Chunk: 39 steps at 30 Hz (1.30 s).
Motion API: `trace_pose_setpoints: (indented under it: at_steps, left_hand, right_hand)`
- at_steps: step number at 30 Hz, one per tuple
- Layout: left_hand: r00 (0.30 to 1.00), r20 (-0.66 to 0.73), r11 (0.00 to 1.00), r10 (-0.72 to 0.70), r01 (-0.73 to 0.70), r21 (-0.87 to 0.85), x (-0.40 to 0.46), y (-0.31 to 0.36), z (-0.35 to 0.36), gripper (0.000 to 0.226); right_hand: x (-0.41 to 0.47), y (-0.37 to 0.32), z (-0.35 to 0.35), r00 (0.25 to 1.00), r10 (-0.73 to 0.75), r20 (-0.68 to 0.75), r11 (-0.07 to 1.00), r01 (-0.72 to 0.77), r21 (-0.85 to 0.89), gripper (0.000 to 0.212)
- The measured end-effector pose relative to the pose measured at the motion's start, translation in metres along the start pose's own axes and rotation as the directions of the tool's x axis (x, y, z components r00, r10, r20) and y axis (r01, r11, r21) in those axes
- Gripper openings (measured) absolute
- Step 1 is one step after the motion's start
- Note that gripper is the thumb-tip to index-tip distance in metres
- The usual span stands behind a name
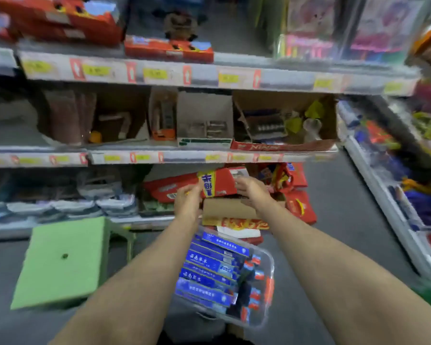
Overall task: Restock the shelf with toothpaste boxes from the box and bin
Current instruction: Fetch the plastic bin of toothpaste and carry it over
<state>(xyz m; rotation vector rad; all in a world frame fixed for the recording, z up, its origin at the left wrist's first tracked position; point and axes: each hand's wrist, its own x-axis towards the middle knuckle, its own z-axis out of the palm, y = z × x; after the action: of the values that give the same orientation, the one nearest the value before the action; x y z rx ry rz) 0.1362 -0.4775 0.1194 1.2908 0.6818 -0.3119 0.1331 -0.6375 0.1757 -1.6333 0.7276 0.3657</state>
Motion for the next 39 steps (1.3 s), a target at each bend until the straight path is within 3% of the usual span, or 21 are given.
trace_pose_setpoints:
  at_steps: [4,8,9,11,13,14,18,25,29,31,33,36,39]
  left_hand:
    - [0.94,-0.309,0.987,-0.145,0.114,-0.116,-0.019,-0.081,-0.024,0.031]
    - [0.872,-0.422,0.965,-0.25,0.187,-0.186,-0.013,-0.211,-0.052,0.078]
    - [0.841,-0.456,0.955,-0.292,0.233,-0.182,-0.022,-0.224,-0.052,0.078]
    - [0.791,-0.51,0.941,-0.339,0.285,-0.183,-0.041,-0.237,-0.046,0.056]
    - [0.751,-0.562,0.937,-0.347,0.299,-0.18,-0.054,-0.238,-0.04,0.055]
    - [0.757,-0.561,0.942,-0.337,0.263,-0.211,-0.055,-0.243,-0.036,0.057]
    - [0.724,-0.586,0.927,-0.363,0.215,-0.307,-0.041,-0.276,-0.031,0.043]
    - [0.654,-0.508,0.815,-0.561,0.329,-0.478,-0.014,-0.308,-0.04,0.054]
    - [0.676,-0.452,0.788,-0.583,0.333,-0.518,-0.011,-0.318,-0.045,0.048]
    - [0.687,-0.427,0.779,-0.588,0.341,-0.526,-0.01,-0.319,-0.05,0.039]
    - [0.693,-0.406,0.765,-0.596,0.336,-0.55,-0.011,-0.322,-0.056,0.044]
    - [0.692,-0.392,0.746,-0.606,0.324,-0.581,-0.017,-0.322,-0.069,0.068]
    - [0.698,-0.397,0.743,-0.596,0.291,-0.602,-0.024,-0.314,-0.086,0.075]
  right_hand:
    - [0.032,0.04,-0.003,0.985,0.069,0.157,0.981,-0.038,-0.192,0.01]
    - [0.069,0.087,0.001,0.958,0.112,0.264,0.926,-0.004,-0.379,0.015]
    - [0.074,0.096,0.003,0.954,0.119,0.277,0.911,0.006,-0.412,0.019]
    - [0.084,0.114,0.009,0.947,0.137,0.291,0.882,0.018,-0.472,0.023]
    - [0.099,0.135,0.014,0.938,0.151,0.313,0.85,0.038,-0.525,0.024]
    - [0.105,0.145,0.016,0.932,0.159,0.326,0.829,0.053,-0.557,0.029]
    - [0.138,0.184,0.026,0.9,0.231,0.37,0.782,0.055,-0.621,0.085]
    - [0.174,0.214,0.044,0.879,0.323,0.351,0.72,0.012,-0.694,0.099]
    - [0.185,0.228,0.051,0.869,0.346,0.352,0.706,0.006,-0.708,0.109]
    - [0.185,0.231,0.054,0.871,0.341,0.355,0.687,0.027,-0.726,0.132]
    - [0.186,0.235,0.056,0.883,0.34,0.322,0.644,0.031,-0.765,0.152]
    - [0.182,0.238,0.057,0.905,0.31,0.292,0.61,0.047,-0.791,0.153]
    - [0.167,0.236,0.064,0.915,0.275,0.295,0.614,0.069,-0.786,0.136]
